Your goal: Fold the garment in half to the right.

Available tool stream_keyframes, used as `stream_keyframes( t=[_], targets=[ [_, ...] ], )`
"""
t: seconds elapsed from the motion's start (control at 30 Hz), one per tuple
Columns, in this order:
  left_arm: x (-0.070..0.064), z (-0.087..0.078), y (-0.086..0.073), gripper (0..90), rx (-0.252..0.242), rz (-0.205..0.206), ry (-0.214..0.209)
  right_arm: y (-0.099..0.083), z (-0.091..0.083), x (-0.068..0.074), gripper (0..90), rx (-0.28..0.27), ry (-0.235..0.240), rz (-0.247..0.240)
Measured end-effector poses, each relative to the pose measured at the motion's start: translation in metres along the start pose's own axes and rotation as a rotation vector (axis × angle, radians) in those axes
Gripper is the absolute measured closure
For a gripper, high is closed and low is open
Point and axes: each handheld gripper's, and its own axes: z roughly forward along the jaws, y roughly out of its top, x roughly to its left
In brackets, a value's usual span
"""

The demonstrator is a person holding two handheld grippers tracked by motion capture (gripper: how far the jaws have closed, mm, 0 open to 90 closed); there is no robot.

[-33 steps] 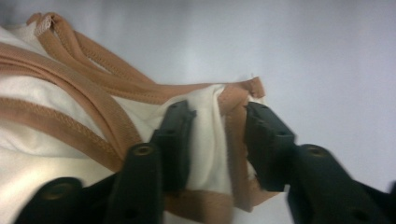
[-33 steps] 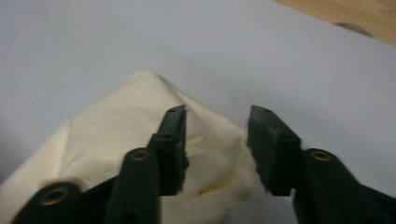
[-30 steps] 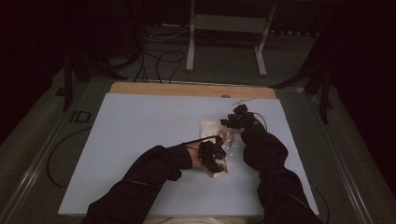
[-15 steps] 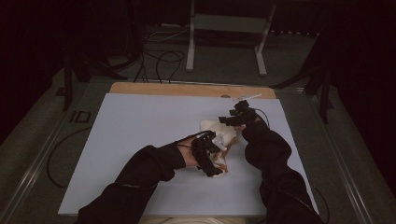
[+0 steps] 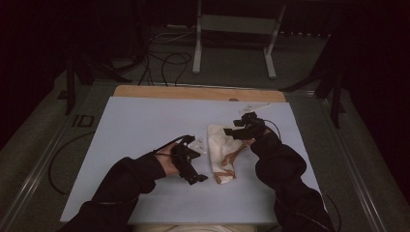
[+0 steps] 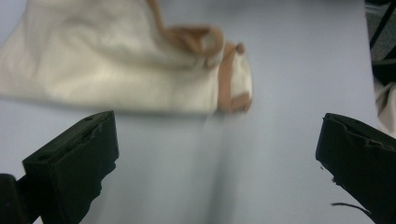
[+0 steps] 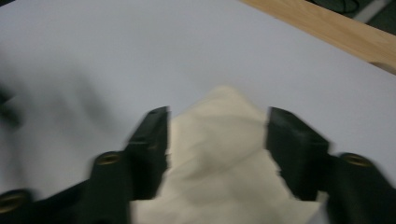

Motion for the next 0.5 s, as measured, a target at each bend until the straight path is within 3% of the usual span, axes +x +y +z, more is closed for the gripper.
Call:
stream_keyframes(
  t=[0.03, 0.07, 0.1, 0.13, 0.17, 0.2, 0.23, 0.27, 0.37, 0.4, 0.5],
  targets=[
    [0.0, 0.0, 0.0, 0.2, 0.0, 0.0, 0.0, -0.001, -0.001, 0.005, 43.8, -0.004, 0.001, -0.014],
    [0.0, -0.003, -0.01, 0.2, -0.025, -0.018, -0.006, -0.003, -0.004, 0.013, 46.2, -0.004, 0.008, -0.022],
    [0.0, -0.003, -0.01, 0.2, -0.025, -0.018, -0.006, -0.003, -0.004, 0.013, 46.2, -0.004, 0.008, -0.022],
    [-0.001, -0.006, -0.019, 0.2, -0.053, -0.033, -0.023, -0.006, -0.009, 0.026, 51.2, -0.009, 0.021, -0.04],
    [-0.001, -0.006, -0.019, 0.2, -0.053, -0.033, -0.023, -0.006, -0.009, 0.026, 51.2, -0.009, 0.021, -0.04],
    [-0.001, -0.008, -0.026, 0.2, -0.061, -0.044, -0.031, -0.01, -0.013, 0.039, 54.8, -0.012, 0.051, -0.052],
    [-0.001, -0.008, -0.026, 0.2, -0.061, -0.044, -0.031, -0.01, -0.013, 0.039, 54.8, -0.012, 0.051, -0.052],
    [-0.003, -0.011, -0.033, 0.2, -0.078, -0.059, -0.029, -0.014, -0.018, 0.052, 54.9, -0.004, 0.08, -0.053],
    [-0.004, -0.015, -0.039, 0.2, -0.085, -0.064, -0.018, -0.02, -0.022, 0.065, 54.6, 0.003, 0.099, -0.069],
    [-0.004, -0.017, -0.046, 0.2, -0.085, -0.082, -0.005, -0.027, -0.027, 0.075, 54.9, 0.008, 0.115, -0.082],
    [-0.003, -0.019, -0.052, 0.2, -0.086, -0.093, -0.008, -0.037, -0.031, 0.088, 57.0, 0.033, 0.117, -0.116]
  ],
)
